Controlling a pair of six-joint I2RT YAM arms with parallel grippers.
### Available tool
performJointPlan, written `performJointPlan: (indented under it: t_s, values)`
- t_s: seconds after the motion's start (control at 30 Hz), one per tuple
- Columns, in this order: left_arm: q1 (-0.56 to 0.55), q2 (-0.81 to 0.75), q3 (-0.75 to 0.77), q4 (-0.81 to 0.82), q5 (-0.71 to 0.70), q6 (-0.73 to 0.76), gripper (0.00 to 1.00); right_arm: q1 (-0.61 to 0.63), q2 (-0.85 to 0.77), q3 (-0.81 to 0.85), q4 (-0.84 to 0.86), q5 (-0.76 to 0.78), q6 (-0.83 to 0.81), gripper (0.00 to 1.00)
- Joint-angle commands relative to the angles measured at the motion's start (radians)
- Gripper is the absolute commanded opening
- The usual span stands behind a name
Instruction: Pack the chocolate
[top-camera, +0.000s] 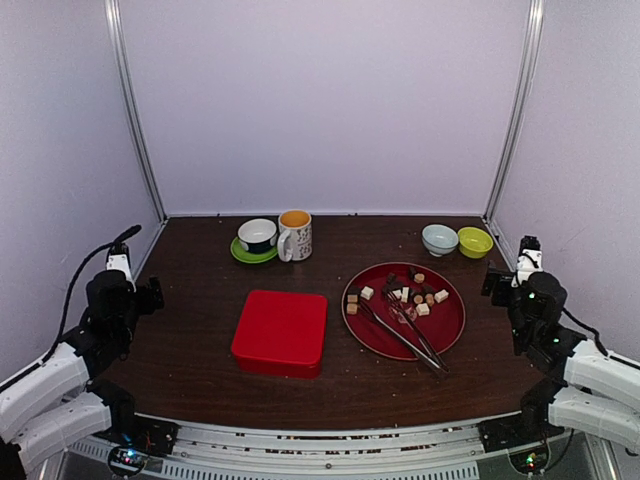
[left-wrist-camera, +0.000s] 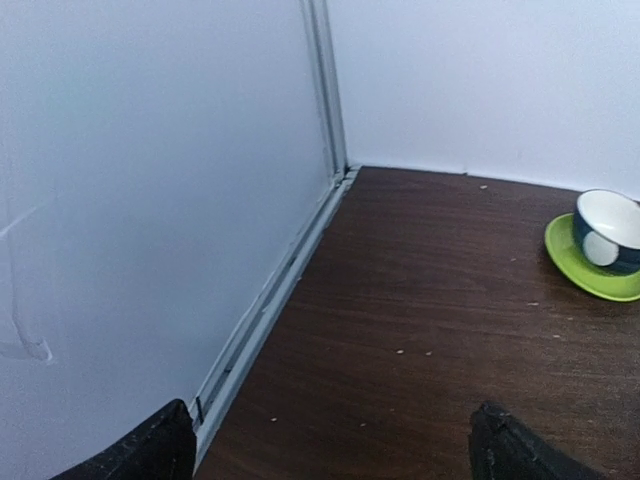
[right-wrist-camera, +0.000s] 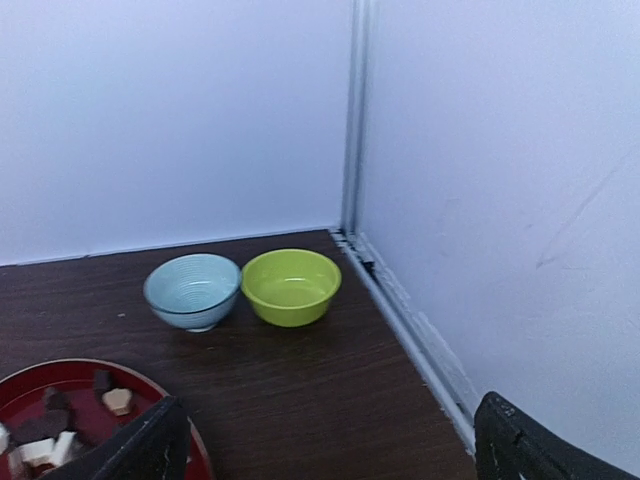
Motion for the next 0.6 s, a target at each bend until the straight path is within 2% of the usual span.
performJointPlan:
  t_s: [0.0, 0.13, 0.3, 0.4, 0.47, 0.5, 0.53, 0.57]
  values:
    - [0.077, 0.093, -0.004, 0.241, 0.013, 0.063, 0.98, -0.182, 0.096, -0.076, 0.320, -0.157, 0.001, 1.00]
    - [0.152, 0.195, 0.046, 0.308, 0.038, 0.123, 0.98, -0.241, 0.245, -0.110, 0.514, -0.253, -0.045, 1.00]
    - [0.282, 0.297, 0.053, 0.362, 0.138, 0.070, 0.98, -0.260, 0.476, -0.082, 0.756, -0.262, -0.086, 1.00]
    - [0.321, 0.353, 0.042, 0.444, 0.174, 0.085, 0.98, -0.294, 0.606, -0.056, 0.823, -0.308, -0.046, 1.00]
    - [0.334, 0.395, 0.032, 0.504, 0.230, 0.108, 0.98, -0.303, 0.700, -0.058, 0.953, -0.316, -0.054, 1.00]
    - [0.337, 0.415, 0.021, 0.557, 0.270, 0.125, 0.98, -0.304, 0.676, -0.043, 0.910, -0.320, -0.042, 1.00]
    - [0.337, 0.435, 0.011, 0.613, 0.301, 0.134, 0.98, -0.307, 0.648, -0.016, 0.768, -0.329, -0.036, 1.00]
    - [0.337, 0.459, -0.017, 0.670, 0.321, 0.141, 0.98, -0.308, 0.657, 0.007, 0.751, -0.342, -0.044, 1.00]
